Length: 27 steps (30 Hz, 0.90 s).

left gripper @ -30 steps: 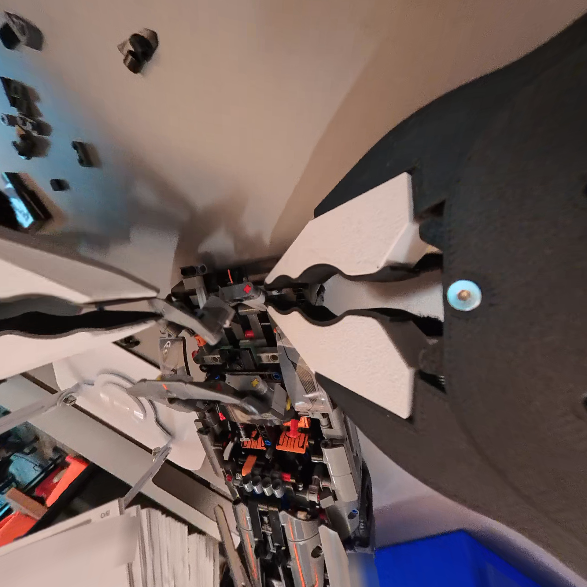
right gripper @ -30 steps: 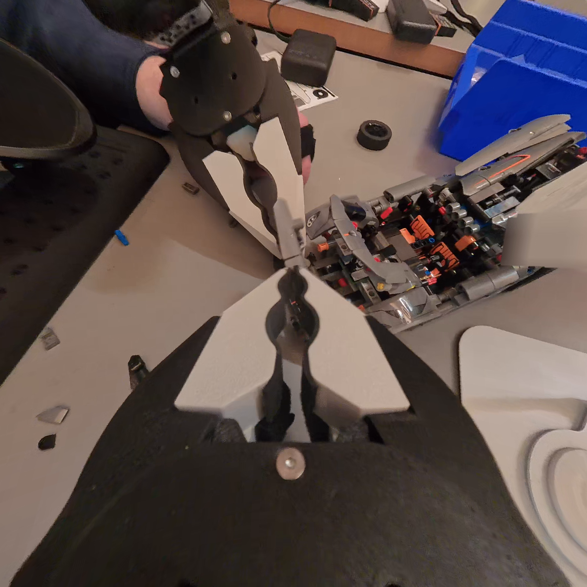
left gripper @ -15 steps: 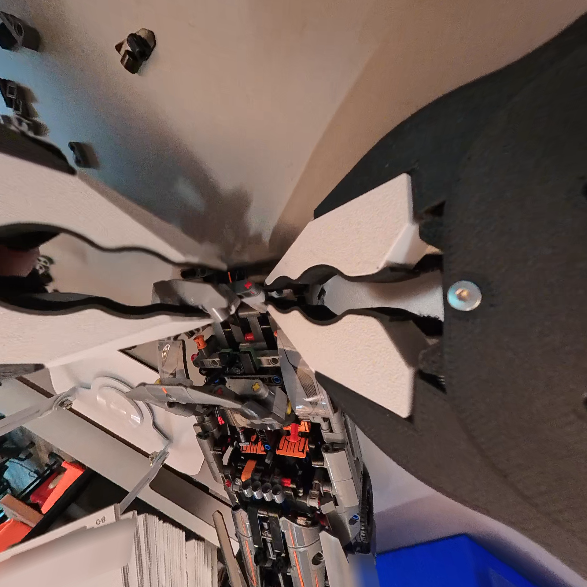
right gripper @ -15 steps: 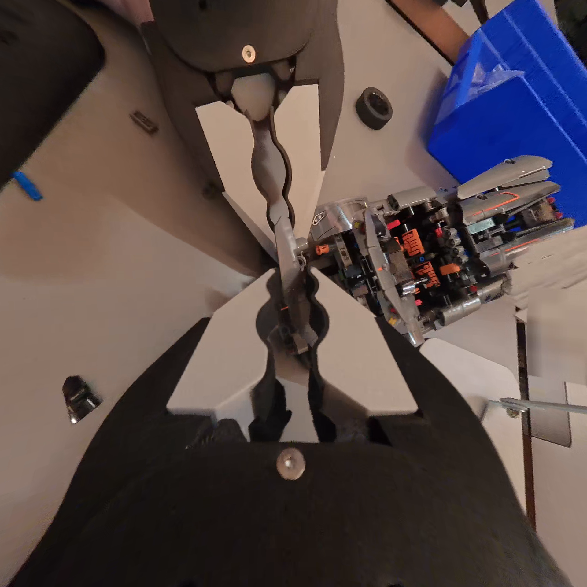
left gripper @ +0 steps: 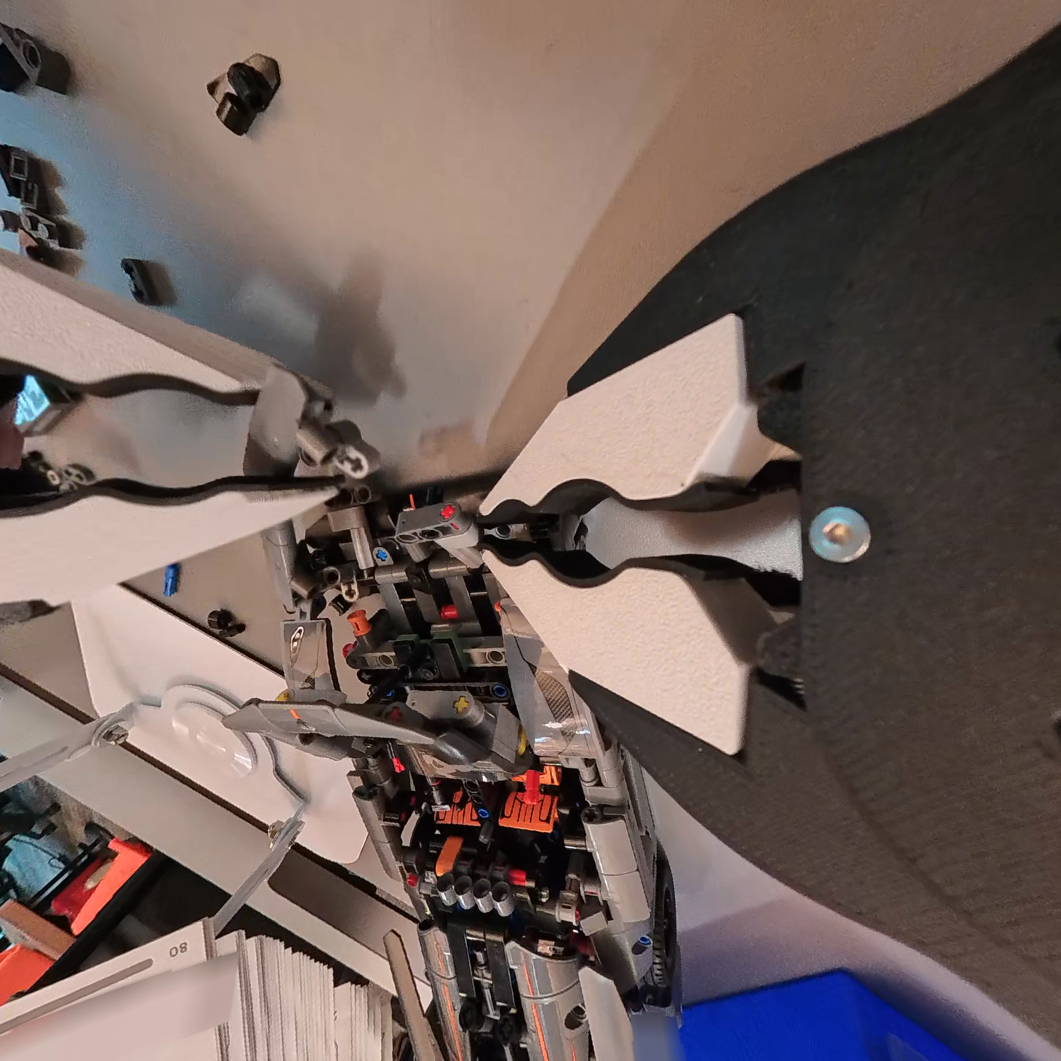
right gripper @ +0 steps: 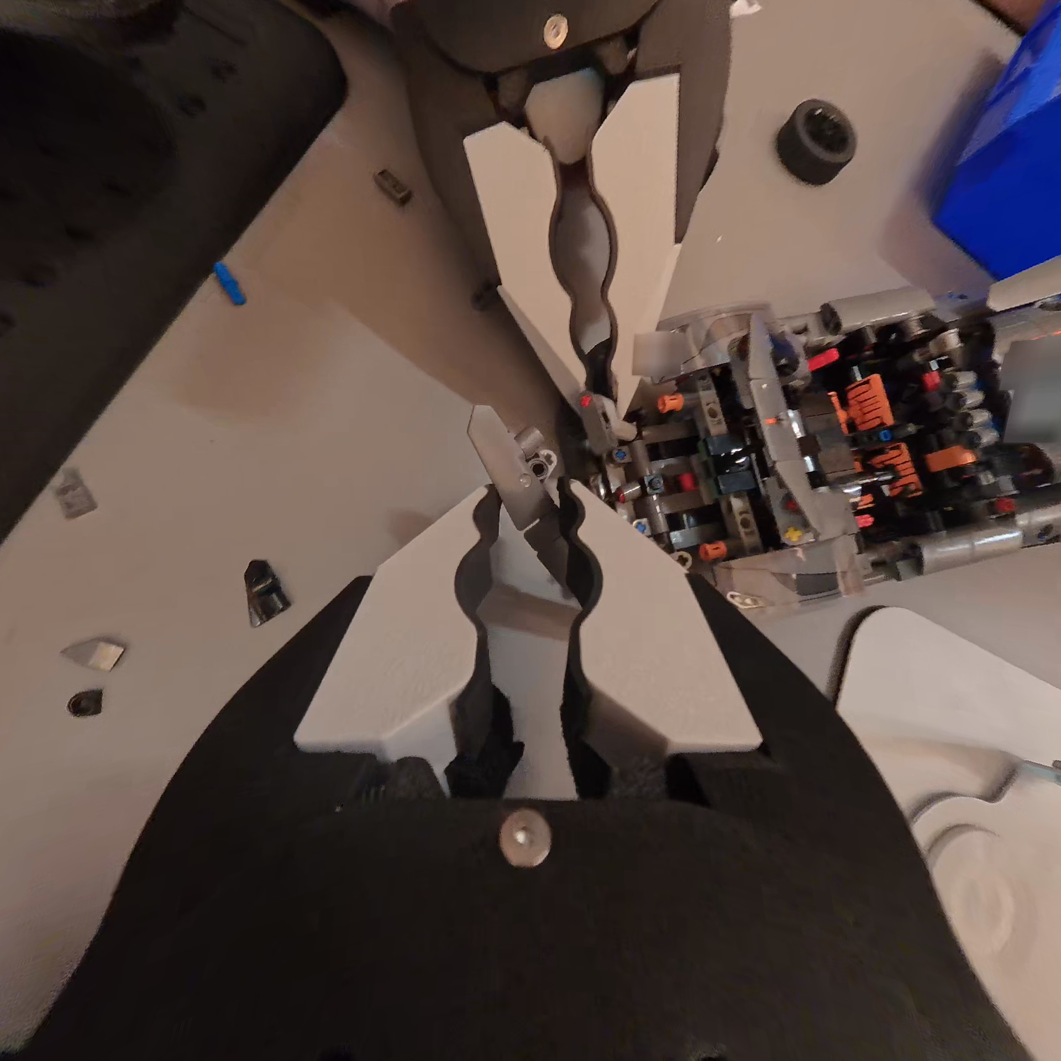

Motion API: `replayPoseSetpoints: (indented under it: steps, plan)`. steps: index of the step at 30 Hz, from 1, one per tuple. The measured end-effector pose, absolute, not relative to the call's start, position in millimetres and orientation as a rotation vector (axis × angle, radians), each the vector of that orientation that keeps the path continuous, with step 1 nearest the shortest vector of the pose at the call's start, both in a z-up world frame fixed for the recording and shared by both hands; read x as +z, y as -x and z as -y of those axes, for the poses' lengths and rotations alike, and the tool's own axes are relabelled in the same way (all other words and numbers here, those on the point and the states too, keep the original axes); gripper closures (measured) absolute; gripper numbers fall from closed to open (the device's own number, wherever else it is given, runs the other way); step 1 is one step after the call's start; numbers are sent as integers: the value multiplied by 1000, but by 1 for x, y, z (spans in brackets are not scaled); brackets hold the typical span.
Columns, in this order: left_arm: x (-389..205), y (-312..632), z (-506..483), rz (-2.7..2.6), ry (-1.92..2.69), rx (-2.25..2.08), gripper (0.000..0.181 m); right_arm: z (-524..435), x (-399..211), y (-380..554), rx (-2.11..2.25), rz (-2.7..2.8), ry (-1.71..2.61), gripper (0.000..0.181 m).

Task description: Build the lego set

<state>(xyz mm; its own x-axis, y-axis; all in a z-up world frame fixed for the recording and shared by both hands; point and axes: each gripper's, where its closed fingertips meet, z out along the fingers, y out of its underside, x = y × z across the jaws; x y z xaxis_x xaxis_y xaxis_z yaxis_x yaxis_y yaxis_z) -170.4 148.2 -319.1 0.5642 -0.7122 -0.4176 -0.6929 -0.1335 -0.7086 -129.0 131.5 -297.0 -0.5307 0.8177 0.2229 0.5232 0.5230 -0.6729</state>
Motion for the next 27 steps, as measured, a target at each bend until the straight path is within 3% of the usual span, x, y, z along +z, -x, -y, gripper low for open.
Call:
replayPoseSetpoints:
  steps: [21,27]
  plan:
    - [-319,171,-148,-1147,1849,-23,179,-132,-319,97,630,2459,1088,149]
    - [-319,173,-148,-1144,1855,-24,178,-139,-297,110,737,2317,1136,159]
